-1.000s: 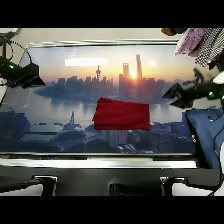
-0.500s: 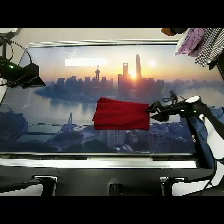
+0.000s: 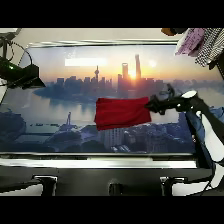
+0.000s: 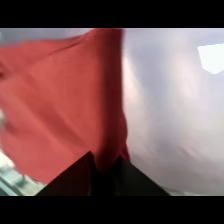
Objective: Fold the clothes and pants, and hang the long-sleeved shirts on hangers.
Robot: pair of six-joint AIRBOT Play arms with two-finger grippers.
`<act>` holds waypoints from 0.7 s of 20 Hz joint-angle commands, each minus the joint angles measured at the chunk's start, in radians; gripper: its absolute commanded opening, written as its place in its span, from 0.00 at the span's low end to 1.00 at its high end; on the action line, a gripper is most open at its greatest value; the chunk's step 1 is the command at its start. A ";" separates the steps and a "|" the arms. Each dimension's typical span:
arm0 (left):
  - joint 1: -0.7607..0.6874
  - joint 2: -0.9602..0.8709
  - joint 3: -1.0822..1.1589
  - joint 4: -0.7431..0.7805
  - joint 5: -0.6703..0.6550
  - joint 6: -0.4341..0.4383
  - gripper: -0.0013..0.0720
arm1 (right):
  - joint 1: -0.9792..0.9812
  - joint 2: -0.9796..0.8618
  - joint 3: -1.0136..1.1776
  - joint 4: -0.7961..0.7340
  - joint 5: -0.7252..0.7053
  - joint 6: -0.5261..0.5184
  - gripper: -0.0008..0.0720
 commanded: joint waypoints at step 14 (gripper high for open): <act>0.001 0.001 0.000 0.000 -0.016 0.000 0.04 | -0.482 0.119 0.484 -0.468 0.005 0.771 0.04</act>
